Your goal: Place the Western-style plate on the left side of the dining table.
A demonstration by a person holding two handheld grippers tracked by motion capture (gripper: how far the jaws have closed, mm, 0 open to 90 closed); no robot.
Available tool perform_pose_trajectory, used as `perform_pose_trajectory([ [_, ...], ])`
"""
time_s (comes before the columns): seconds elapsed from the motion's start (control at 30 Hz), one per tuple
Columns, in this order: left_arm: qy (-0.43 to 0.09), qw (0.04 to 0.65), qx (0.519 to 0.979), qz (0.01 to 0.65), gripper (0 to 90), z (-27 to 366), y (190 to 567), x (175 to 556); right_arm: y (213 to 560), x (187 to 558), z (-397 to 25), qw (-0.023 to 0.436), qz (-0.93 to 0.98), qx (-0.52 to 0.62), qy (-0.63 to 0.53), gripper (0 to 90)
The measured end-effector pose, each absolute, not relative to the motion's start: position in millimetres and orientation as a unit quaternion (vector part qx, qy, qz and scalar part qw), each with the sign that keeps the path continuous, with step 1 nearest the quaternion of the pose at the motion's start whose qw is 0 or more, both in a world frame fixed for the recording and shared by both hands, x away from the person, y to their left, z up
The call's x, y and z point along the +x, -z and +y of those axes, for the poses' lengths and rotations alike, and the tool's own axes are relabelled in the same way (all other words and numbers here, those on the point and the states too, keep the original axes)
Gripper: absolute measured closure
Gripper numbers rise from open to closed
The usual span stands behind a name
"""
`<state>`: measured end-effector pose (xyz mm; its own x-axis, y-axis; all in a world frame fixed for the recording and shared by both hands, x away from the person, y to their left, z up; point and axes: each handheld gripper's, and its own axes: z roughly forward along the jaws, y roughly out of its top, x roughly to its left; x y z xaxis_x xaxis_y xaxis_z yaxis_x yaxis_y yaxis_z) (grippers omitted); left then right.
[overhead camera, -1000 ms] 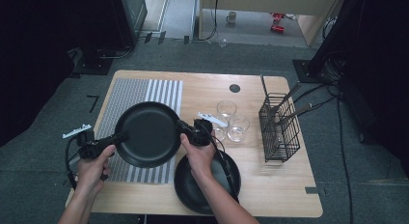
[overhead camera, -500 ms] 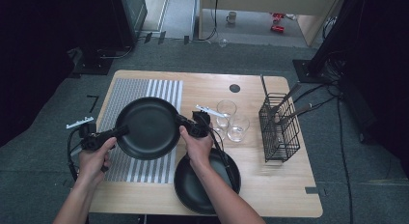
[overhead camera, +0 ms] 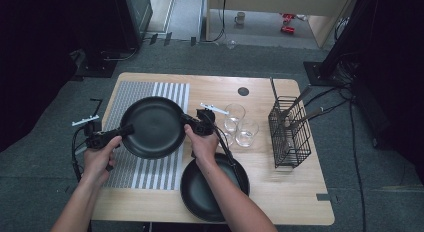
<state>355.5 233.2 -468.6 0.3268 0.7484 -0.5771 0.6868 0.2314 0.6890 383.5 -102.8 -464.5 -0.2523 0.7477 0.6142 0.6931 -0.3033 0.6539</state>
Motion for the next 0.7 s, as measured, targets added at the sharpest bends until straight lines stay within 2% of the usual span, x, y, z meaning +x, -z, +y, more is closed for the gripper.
perform_pose_trajectory([
  [0.7, -0.019, 0.496, 0.610, 0.618, 70.9, 250.4, 491.8, 388.1, 489.8, 418.6, -78.5, 0.020, 0.600, 0.631, -0.491, 81.2],
])
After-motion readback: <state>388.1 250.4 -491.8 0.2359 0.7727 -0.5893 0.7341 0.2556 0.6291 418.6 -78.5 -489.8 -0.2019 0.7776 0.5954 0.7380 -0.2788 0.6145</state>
